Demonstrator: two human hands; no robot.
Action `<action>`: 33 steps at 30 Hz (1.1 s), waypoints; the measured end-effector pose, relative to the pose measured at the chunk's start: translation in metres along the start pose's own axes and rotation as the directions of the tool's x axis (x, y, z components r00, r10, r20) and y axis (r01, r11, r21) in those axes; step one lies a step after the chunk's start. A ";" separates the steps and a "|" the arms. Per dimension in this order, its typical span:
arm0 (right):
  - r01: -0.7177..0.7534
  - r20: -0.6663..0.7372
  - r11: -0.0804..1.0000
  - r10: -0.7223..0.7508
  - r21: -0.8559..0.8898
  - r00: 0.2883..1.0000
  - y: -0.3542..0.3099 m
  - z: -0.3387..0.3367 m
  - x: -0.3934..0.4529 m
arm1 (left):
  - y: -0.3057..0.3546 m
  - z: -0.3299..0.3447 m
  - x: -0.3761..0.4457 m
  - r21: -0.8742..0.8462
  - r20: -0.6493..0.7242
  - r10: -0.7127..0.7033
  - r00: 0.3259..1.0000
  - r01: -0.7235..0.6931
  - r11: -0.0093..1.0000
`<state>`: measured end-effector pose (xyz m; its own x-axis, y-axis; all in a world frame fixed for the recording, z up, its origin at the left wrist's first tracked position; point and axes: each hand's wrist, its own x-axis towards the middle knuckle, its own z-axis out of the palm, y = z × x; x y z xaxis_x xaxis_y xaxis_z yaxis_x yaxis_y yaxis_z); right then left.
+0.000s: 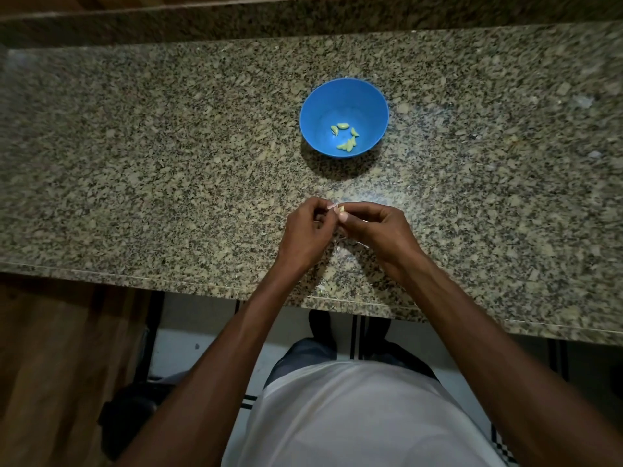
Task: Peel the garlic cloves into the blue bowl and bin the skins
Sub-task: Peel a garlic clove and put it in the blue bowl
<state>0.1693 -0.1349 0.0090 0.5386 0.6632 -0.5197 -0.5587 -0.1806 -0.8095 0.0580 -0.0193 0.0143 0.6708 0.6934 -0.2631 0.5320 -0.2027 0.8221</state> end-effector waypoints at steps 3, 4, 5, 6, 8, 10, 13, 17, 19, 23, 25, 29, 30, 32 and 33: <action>-0.026 0.006 0.997 0.026 0.077 1.000 0.003 0.001 0.000 | -0.001 0.000 0.001 -0.028 0.016 -0.021 1.000 0.021 0.999; -0.027 0.006 0.996 0.027 0.086 1.000 0.004 0.001 0.001 | -0.002 0.000 0.001 -0.051 0.020 -0.033 0.999 0.034 0.998; -0.026 0.005 0.995 0.026 0.091 1.000 0.005 0.001 0.002 | -0.002 0.000 0.002 -0.068 0.022 -0.041 0.999 0.042 0.997; -0.025 0.002 0.995 0.024 0.095 1.000 0.006 0.001 0.003 | -0.002 0.000 0.002 -0.081 0.023 -0.047 0.999 0.048 0.996; -0.010 -0.004 0.995 0.010 0.099 1.000 0.006 0.001 0.003 | -0.004 0.000 0.003 -0.107 0.030 -0.057 0.998 0.060 0.992; 0.010 -0.013 0.996 -0.008 0.094 1.000 0.006 0.000 0.003 | -0.003 0.000 0.003 -0.129 0.032 -0.063 0.997 0.067 0.989; 0.003 -0.024 0.994 0.000 0.113 1.000 0.007 0.001 0.004 | -0.001 0.001 0.003 -0.132 0.021 -0.070 0.997 0.072 0.989; -0.040 -0.036 0.983 0.047 0.180 0.998 0.009 0.002 0.007 | 0.002 0.004 0.003 -0.140 -0.006 -0.095 0.995 0.093 0.986; -0.059 -0.034 0.976 0.068 0.209 0.997 0.009 0.003 0.007 | 0.003 0.005 0.002 -0.157 -0.016 -0.103 0.995 0.100 0.983; -0.061 -0.035 0.971 0.071 0.230 0.997 0.008 0.003 0.007 | 0.004 0.004 0.000 -0.220 -0.022 -0.115 0.993 0.107 0.970; -0.064 -0.038 0.970 0.075 0.234 0.996 0.008 0.004 0.007 | 0.004 0.004 -0.001 -0.263 -0.023 -0.136 0.990 0.125 0.957; -0.083 -0.042 0.966 0.097 0.245 0.994 0.007 0.003 0.009 | 0.006 0.002 -0.003 -0.286 -0.053 -0.164 0.985 0.143 0.948; -0.084 -0.036 0.966 0.096 0.246 0.995 0.007 0.003 0.009 | 0.006 0.002 -0.003 -0.285 -0.054 -0.162 0.985 0.140 0.948; -0.085 -0.023 0.966 0.094 0.245 0.995 0.007 0.003 0.009 | 0.007 0.001 -0.004 -0.301 -0.050 -0.160 0.986 0.138 0.944; -0.086 -0.019 0.966 0.094 0.245 0.995 0.007 0.003 0.009 | 0.007 0.001 -0.005 -0.318 -0.046 -0.164 0.985 0.141 0.937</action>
<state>0.1683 -0.1283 -0.0003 0.4956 0.6297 -0.5982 -0.7405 -0.0536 -0.6699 0.0588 -0.0242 0.0205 0.5500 0.7483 -0.3709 0.4290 0.1279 0.8942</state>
